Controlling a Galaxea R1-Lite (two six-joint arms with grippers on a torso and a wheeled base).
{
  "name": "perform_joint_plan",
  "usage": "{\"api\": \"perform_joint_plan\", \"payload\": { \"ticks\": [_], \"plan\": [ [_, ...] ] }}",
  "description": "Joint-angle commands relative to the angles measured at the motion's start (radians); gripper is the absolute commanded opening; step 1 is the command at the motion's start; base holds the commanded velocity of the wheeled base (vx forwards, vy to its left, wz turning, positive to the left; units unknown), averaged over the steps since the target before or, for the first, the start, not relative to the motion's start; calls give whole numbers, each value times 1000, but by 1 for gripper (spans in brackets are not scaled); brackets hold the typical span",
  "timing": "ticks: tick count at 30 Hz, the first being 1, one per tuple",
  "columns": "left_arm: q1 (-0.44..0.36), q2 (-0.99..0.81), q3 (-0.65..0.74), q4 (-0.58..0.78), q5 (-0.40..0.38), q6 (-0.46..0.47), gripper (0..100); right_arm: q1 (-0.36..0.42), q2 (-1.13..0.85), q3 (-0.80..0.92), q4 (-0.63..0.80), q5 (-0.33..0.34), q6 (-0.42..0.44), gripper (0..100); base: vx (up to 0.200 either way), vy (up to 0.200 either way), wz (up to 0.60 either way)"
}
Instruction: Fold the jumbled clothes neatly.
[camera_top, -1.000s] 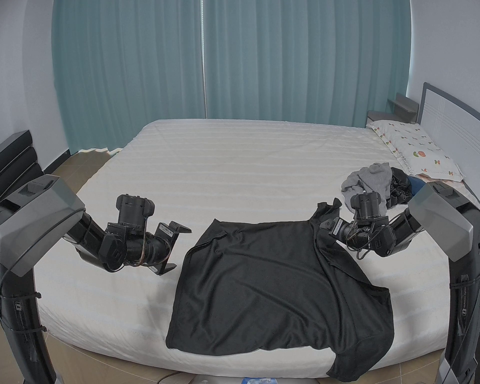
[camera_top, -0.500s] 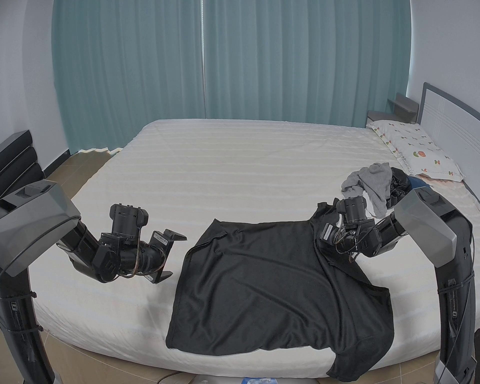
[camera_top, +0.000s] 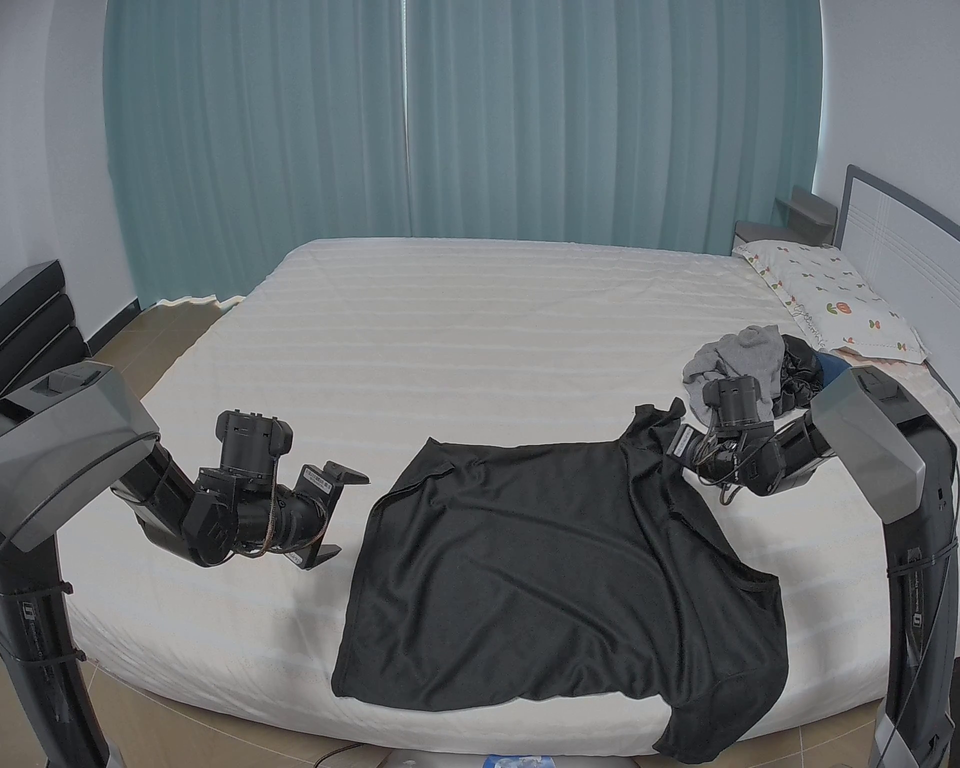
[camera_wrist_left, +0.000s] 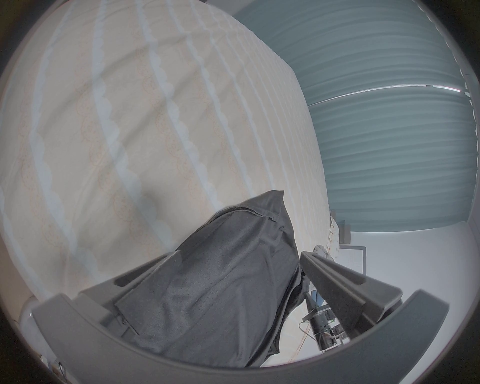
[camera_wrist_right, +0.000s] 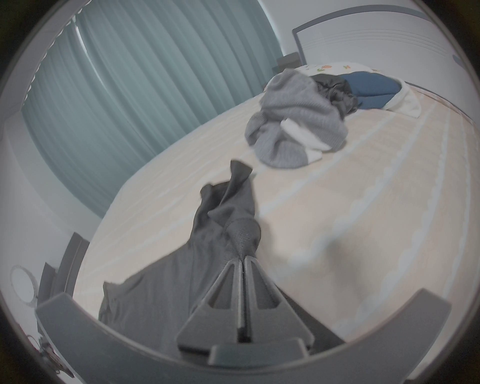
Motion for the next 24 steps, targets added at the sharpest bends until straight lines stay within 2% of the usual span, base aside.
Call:
{"api": "perform_joint_plan", "payload": {
  "ticks": [1, 7, 13, 14, 24],
  "plan": [
    [-4, 3, 2, -1, 0, 0, 100, -58, -16, -29, -10, 8, 3, 0, 0, 0, 0],
    [-7, 3, 11, -1, 0, 3, 100, -112, 13, -61, -27, 14, 5, 0, 0, 0, 0],
    [-7, 3, 13, -1, 0, 3, 100, -125, 47, -65, -62, 15, 0, 0, 0, 0, 0],
    [-7, 3, 13, -1, 0, 3, 100, -125, 52, -65, -70, 15, 2, 100, 0, 0, 0],
    [-8, -8, 30, -2, -1, 6, 100, -147, -16, 9, -104, 54, 9, 100, 0, 0, 0]
  ]
}}
